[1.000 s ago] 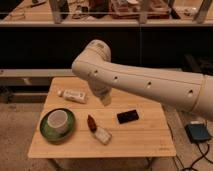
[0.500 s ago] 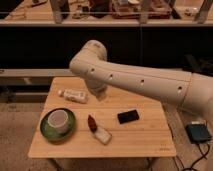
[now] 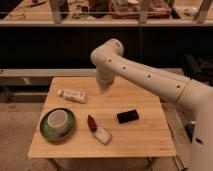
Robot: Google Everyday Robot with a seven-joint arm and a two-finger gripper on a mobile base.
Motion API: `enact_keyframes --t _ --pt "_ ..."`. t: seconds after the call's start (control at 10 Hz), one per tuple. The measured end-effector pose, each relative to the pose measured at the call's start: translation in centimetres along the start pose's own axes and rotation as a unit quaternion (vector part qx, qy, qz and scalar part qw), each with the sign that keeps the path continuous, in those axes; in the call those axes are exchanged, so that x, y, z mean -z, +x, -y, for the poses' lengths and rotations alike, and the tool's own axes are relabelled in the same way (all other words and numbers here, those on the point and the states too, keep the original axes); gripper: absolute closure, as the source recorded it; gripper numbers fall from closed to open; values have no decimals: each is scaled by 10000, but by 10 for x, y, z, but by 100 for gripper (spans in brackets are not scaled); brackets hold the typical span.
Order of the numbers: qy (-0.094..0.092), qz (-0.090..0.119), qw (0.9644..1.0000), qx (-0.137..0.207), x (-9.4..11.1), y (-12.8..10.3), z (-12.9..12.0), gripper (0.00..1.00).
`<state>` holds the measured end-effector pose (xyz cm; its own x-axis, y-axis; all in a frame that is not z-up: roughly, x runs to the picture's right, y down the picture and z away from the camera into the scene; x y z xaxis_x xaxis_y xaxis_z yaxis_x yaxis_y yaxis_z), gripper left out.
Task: Move the arm in a circular motion
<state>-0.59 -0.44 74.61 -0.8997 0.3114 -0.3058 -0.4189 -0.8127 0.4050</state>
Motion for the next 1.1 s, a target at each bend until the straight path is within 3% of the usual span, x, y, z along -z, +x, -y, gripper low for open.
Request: enact_keyframes --t 0.3,0.7,1.1 --pt "-31 -93 9999 -50 -5 -3 -2 100" --pt "-166 -238 9982 -516 -19 -46 7 100" --pt "-246 -229 9943 -1008 -19 -82 22 100"
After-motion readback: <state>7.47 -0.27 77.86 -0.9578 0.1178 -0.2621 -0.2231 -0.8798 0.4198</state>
